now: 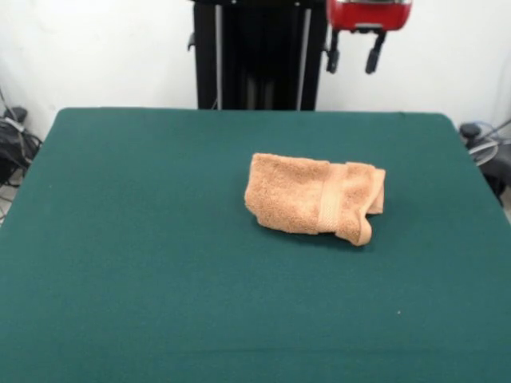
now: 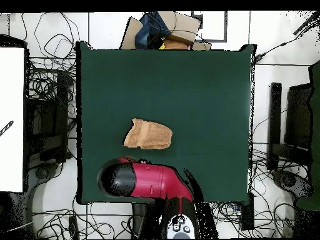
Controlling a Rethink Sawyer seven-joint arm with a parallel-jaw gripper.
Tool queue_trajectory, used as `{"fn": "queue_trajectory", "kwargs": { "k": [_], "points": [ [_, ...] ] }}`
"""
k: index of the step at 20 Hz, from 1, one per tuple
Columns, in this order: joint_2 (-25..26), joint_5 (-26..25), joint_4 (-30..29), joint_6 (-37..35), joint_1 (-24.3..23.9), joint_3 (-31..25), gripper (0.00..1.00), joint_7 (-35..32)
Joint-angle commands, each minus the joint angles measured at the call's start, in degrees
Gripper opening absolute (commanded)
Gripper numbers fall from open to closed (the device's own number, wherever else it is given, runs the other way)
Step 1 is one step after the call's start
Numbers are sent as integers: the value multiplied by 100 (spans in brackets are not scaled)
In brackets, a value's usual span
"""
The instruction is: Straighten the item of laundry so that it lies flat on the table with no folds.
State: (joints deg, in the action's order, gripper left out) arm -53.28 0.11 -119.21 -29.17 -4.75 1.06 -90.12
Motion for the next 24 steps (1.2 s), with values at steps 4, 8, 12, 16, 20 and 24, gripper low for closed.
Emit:
{"fn": "queue_trajectory", "kwargs": {
  "k": [4, 8, 12, 16, 20, 24],
  "points": [
    [392, -260, 319, 465, -591, -86, 100, -552],
    [561, -323, 515, 376, -710, -103, 100, -507],
    [603, -359, 634, 218, -685, -106, 100, -553],
    [716, -374, 784, 188, -596, -83, 100, -644],
    [933, -397, 925, 332, -638, -140, 100, -589],
    [1166, -421, 1083, 510, -524, -84, 100, -702]
  ]
}}
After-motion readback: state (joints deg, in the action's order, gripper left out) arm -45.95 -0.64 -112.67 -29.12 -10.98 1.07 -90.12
